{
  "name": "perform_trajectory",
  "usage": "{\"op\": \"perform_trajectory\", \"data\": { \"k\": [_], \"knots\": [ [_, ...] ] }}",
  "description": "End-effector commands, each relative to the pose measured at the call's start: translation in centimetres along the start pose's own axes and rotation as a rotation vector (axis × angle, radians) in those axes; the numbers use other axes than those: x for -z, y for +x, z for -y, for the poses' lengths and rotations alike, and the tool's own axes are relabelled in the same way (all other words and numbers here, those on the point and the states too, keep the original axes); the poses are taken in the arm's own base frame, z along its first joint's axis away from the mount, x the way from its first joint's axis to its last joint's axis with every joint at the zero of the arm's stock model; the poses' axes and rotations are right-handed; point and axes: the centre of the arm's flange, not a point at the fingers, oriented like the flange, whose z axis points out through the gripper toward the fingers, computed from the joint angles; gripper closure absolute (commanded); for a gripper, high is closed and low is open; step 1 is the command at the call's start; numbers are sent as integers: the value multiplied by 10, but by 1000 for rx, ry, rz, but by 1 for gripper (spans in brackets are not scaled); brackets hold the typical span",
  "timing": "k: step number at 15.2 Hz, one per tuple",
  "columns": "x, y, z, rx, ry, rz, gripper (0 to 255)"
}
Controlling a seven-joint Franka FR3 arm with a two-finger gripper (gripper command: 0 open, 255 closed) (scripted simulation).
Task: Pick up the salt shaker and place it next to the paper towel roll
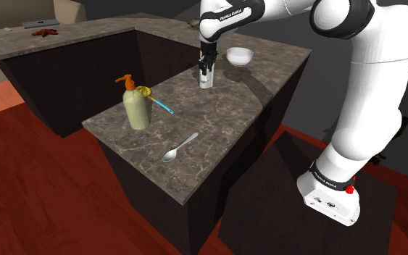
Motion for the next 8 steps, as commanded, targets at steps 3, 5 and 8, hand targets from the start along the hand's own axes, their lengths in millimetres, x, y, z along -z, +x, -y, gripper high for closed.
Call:
{"op": "perform_trajectory", "data": {
  "k": [3, 5, 8],
  "knots": [
    [-21, -3, 2, 0, 0, 0, 255],
    [-31, -3, 3, 0, 0, 0, 255],
    [-47, -5, 5, 0, 0, 0, 255]
  ]
}}
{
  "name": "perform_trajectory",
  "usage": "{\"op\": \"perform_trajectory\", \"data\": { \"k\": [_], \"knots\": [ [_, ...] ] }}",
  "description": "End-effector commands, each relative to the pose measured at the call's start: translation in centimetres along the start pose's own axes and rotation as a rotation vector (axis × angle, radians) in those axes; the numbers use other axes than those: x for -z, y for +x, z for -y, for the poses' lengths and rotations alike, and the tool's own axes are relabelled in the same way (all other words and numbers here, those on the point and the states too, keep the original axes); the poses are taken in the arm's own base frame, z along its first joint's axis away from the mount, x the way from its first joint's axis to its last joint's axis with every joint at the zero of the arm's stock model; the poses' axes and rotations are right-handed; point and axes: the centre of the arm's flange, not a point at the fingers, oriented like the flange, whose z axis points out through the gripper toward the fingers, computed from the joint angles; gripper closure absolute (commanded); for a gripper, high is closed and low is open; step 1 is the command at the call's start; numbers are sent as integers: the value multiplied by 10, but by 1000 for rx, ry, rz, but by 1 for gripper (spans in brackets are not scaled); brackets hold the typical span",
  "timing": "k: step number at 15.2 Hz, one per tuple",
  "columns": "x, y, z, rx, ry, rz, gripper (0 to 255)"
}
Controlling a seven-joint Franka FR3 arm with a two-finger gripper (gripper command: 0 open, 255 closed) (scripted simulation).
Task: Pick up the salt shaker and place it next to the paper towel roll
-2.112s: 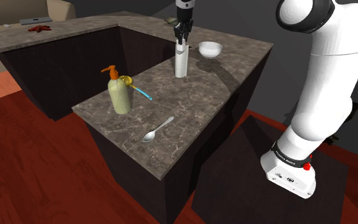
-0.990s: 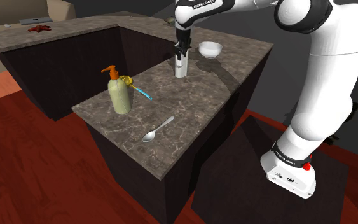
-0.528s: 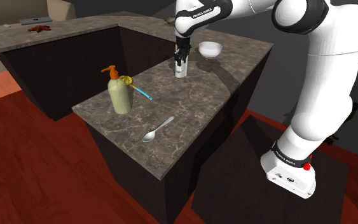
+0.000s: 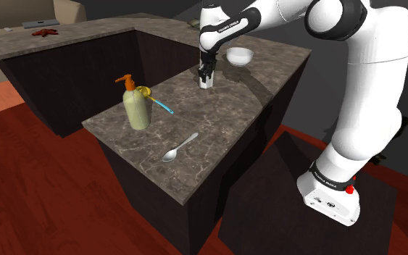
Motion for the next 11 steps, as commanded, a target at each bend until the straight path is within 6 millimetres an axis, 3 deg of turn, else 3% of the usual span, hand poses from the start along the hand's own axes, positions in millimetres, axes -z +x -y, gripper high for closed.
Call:
{"op": "perform_trajectory", "data": {
  "k": [1, 2, 10, 11],
  "knots": [
    [-10, -2, 1, 0, 0, 0, 255],
    [-18, -2, 2, 0, 0, 0, 255],
    [-18, -2, 2, 0, 0, 0, 255],
    [-18, -2, 2, 0, 0, 0, 0]
  ]
}}
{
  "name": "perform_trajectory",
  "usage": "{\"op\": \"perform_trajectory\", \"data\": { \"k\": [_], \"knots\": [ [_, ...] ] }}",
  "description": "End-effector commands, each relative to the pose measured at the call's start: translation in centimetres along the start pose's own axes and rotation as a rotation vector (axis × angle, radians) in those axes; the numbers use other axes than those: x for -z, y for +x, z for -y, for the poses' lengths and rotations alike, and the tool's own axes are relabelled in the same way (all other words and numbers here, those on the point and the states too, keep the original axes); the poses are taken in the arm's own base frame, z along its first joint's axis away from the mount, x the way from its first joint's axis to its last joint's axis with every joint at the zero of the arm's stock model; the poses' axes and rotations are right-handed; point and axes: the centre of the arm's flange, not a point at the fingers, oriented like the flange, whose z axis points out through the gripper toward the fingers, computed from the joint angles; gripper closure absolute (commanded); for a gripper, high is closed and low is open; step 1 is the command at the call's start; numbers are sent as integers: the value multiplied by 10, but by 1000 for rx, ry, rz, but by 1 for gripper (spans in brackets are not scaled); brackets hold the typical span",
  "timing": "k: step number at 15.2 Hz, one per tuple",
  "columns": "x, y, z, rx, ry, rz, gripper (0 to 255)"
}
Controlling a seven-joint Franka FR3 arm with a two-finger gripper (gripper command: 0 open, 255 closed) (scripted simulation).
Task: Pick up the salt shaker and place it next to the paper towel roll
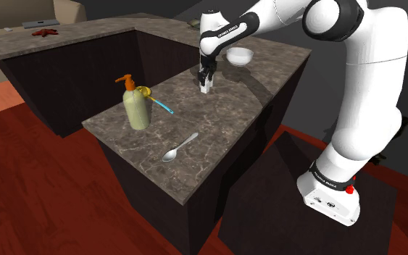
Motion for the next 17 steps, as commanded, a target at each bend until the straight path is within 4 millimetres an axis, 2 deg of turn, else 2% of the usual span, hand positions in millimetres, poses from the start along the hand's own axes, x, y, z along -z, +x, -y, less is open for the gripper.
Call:
{"op": "perform_trajectory", "data": {
  "k": [1, 5, 9, 17],
  "knots": [
    [0, 0, 0, 0, 0, 0, 0],
    [0, 0, 0, 0, 0, 0, 0],
    [50, 0, 0, 0, 0, 0, 0],
    [50, 0, 0, 0, 0, 0, 0]
  ]
}}
